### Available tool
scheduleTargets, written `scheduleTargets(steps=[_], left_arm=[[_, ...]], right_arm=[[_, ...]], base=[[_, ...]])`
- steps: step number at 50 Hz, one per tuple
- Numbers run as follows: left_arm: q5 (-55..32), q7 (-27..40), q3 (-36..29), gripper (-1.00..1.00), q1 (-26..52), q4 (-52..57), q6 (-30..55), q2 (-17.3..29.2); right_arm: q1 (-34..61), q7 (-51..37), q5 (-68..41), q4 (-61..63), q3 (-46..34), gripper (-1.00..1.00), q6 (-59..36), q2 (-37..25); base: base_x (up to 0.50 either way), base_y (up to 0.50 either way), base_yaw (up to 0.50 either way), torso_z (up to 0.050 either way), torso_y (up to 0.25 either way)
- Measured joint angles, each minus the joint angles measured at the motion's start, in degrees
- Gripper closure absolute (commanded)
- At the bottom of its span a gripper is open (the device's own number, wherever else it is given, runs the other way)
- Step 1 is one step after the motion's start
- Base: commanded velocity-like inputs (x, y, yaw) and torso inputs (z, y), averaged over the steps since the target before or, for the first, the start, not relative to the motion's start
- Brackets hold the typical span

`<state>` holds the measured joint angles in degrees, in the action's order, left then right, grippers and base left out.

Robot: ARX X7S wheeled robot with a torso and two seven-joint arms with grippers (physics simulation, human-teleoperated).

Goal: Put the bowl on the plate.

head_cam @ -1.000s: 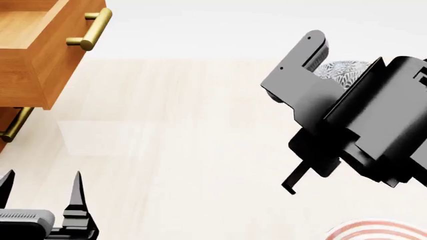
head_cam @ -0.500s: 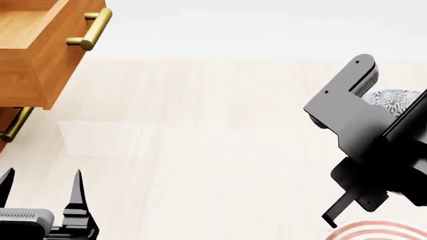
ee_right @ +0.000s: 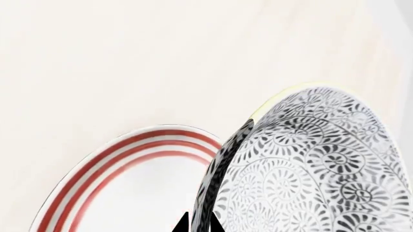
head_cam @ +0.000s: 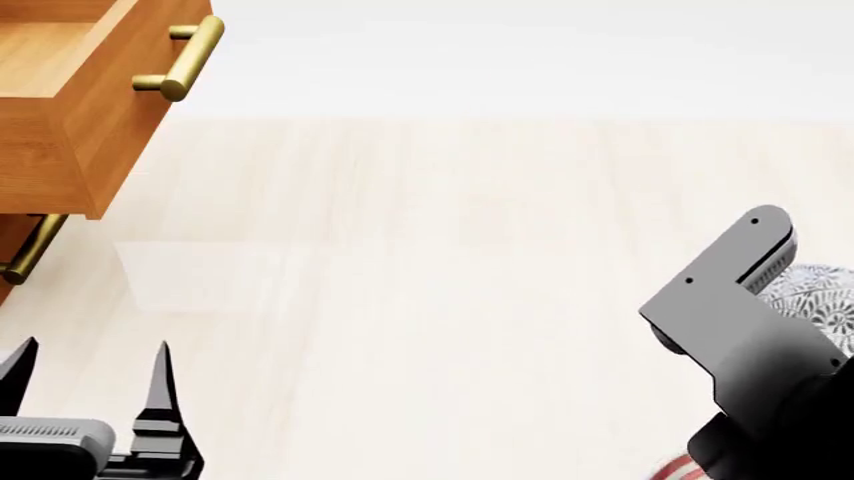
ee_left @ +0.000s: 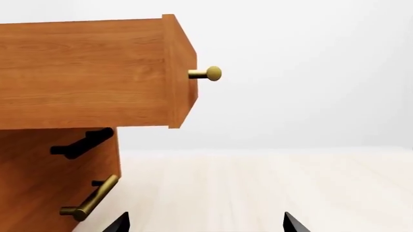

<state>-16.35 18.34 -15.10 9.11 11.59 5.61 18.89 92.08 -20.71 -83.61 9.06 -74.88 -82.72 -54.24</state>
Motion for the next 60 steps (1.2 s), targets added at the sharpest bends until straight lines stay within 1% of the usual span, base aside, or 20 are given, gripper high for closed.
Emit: scheduleTargets(steps=[9, 25, 60], left_arm=[[-0.3, 0.1, -0.1, -1.00, 0.2, 0.2, 0.3, 0.1], [-0.7, 0.3, -0.4, -1.00, 0.2, 0.8, 0.9, 0.3], [-0.9, 0.6, -0.9, -1.00, 0.1, 0.8, 0.3, 0.7]], right_arm=[[-1.7, -4.3, -4.5, 2.9, 0.9, 1.00, 0.8, -3.2], [-3.4, -8.8, -9.5, 6.0, 1.4, 1.00, 2.1, -7.4], [-10.4, -11.2, -11.3, 11.1, 0.0, 1.00, 9.4, -12.7]], base=[[0.00, 0.00, 0.00, 0.000, 0.000], [0.00, 0.00, 0.00, 0.000, 0.001], [0.00, 0.00, 0.00, 0.000, 0.000]])
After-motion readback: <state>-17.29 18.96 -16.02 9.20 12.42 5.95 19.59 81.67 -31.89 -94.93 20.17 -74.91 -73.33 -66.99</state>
